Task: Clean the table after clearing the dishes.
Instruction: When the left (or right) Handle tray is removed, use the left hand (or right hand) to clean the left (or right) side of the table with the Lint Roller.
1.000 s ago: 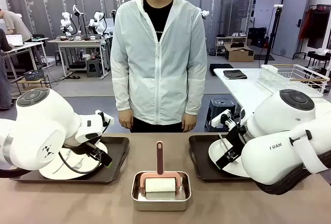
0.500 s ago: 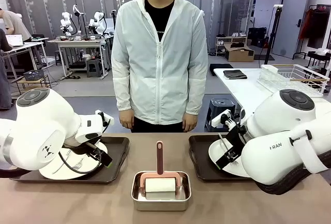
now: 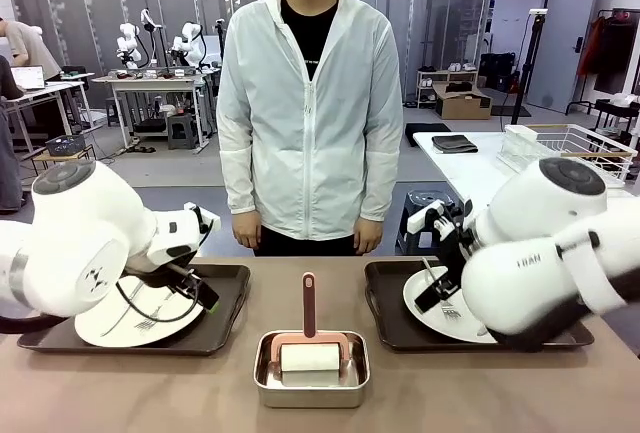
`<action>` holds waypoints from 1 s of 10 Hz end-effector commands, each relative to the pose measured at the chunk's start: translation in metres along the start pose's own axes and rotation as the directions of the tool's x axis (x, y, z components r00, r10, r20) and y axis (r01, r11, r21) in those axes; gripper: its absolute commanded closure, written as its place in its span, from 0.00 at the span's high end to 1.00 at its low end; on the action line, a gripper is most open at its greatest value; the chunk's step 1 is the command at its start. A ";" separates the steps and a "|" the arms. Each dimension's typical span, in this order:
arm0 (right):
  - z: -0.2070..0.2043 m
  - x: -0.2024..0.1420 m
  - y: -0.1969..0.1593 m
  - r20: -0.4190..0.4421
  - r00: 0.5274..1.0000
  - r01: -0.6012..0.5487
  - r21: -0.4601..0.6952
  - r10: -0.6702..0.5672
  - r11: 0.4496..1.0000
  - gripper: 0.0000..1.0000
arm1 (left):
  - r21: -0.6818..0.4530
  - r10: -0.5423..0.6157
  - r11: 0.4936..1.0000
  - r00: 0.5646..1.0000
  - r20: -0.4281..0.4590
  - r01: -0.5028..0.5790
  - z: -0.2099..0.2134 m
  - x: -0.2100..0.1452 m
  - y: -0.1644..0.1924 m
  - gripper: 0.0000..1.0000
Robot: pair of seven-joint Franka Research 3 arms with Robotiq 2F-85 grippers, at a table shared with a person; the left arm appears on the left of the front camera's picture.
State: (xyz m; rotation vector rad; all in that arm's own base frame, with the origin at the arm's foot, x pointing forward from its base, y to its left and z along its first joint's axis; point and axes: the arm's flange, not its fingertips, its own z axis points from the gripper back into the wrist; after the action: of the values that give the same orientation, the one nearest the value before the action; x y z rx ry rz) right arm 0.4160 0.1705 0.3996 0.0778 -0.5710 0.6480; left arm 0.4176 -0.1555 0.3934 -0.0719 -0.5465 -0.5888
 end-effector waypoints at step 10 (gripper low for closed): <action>0.018 0.061 -0.109 -0.044 0.927 0.221 0.866 -0.373 0.448 1.00 | -0.873 0.408 0.451 0.913 0.017 -0.185 0.063 0.049 0.133 1.00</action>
State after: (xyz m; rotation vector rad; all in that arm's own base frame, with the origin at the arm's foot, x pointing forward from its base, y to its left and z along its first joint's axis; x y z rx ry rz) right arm 0.5046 0.1047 0.4597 1.1733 -0.3127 0.5534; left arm 0.4898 -0.0401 0.4749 -1.1639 -0.3791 -0.5213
